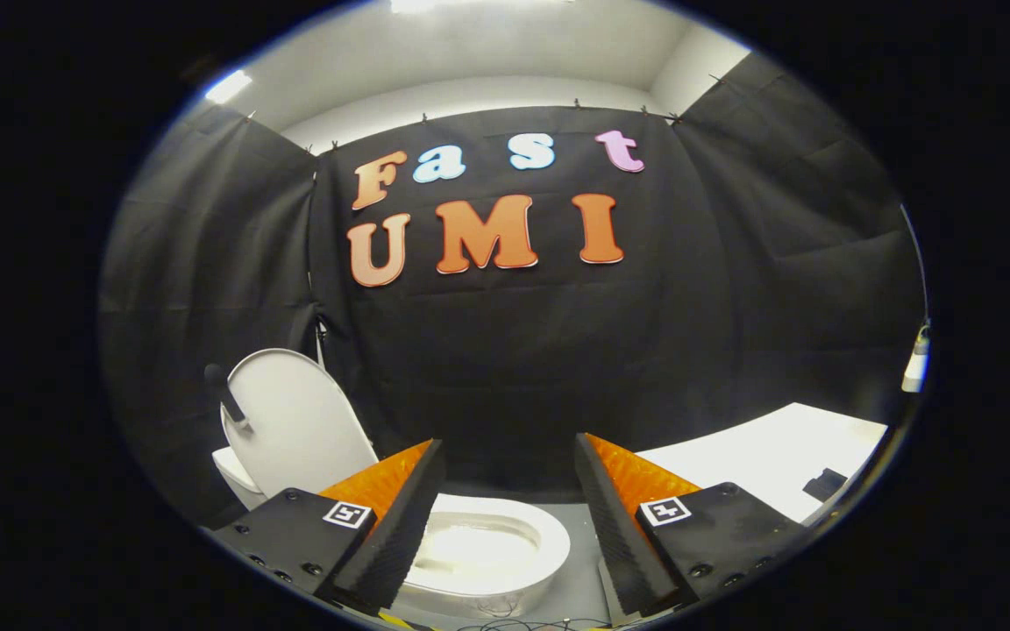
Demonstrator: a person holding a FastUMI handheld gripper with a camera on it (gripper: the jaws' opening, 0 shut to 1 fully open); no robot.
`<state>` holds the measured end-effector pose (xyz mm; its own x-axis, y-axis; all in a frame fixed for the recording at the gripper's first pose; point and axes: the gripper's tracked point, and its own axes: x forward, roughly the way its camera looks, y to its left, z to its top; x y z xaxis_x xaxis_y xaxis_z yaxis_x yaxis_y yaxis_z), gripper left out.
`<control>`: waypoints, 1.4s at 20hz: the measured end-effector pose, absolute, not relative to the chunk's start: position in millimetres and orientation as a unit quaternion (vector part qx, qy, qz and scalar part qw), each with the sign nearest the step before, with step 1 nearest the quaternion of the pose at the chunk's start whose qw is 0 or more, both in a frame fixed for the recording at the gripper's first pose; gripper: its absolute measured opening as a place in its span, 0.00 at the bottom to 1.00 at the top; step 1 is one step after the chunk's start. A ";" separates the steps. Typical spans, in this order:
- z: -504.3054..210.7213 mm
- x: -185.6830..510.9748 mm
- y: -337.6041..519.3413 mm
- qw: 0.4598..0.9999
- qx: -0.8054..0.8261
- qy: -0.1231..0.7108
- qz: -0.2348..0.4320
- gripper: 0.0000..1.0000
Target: Open the toilet lid.
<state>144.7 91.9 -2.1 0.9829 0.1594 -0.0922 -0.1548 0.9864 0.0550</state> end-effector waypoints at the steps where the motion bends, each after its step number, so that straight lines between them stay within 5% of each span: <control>1: -3.9 143.8 83.0 0.996 0.032 0.050 0.073 0.95; 28: -12.5 127.9 58.6 0.996 0.054 0.033 0.058 0.96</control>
<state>127.9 58.6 -12.5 0.9912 0.1187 -0.0590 -0.1117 0.9875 0.1116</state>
